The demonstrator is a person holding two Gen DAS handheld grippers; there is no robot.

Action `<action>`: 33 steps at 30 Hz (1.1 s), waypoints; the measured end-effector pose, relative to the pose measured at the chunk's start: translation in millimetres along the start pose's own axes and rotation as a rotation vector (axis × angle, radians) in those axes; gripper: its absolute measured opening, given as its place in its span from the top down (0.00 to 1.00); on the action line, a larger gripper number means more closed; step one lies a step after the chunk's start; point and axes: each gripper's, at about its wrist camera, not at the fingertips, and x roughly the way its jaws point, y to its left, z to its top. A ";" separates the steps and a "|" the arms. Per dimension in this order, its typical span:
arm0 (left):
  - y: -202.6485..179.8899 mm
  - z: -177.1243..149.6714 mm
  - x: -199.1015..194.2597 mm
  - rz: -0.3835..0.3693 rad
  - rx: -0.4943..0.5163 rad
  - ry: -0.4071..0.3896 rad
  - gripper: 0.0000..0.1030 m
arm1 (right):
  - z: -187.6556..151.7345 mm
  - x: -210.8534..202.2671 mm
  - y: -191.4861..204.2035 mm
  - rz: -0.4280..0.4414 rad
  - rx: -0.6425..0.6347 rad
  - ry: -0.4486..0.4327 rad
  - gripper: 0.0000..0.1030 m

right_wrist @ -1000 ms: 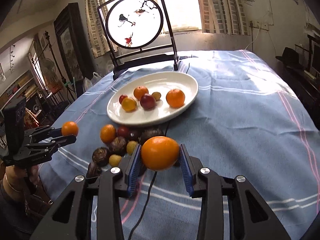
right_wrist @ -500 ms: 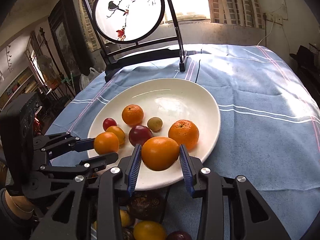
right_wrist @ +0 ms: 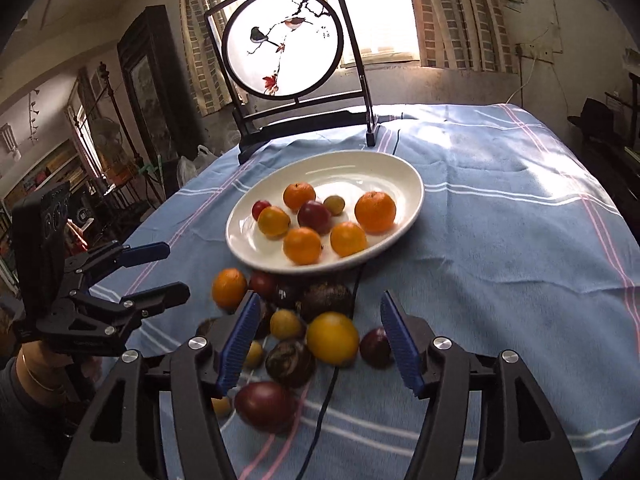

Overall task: Organize fruits
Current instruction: 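Lower both oranges onto the white plate and open both grippers, then grasp a dark red plum with the right gripper while the left gripper grasps a brown round fruit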

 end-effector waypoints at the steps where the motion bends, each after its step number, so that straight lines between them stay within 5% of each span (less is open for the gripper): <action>1: -2.7 -9.4 -2.9 -0.003 0.004 0.010 0.23 | -9.8 -2.2 2.8 -0.001 -0.006 0.014 0.39; 7: -13.8 -50.1 -18.0 0.016 0.014 0.042 0.21 | -42.4 1.3 20.1 0.010 -0.033 0.068 0.39; 16: -24.5 -65.8 -20.5 0.037 0.021 0.057 0.18 | -43.5 25.1 34.3 0.026 -0.025 0.108 0.39; 19: -27.7 -65.6 -15.7 0.055 0.039 0.061 0.18 | -45.9 32.8 34.3 0.039 -0.032 0.121 0.60; 22: -28.8 -63.9 -10.5 0.074 0.038 0.058 0.18 | -49.2 28.6 32.8 0.043 -0.028 0.103 0.61; 24: -27.9 -61.6 -5.5 0.055 0.025 0.067 0.33 | -50.9 20.3 30.9 0.026 -0.026 0.080 0.61; 33: -43.8 -55.9 13.8 -0.013 0.035 0.097 0.49 | -54.5 -15.8 19.5 0.040 0.007 0.020 0.61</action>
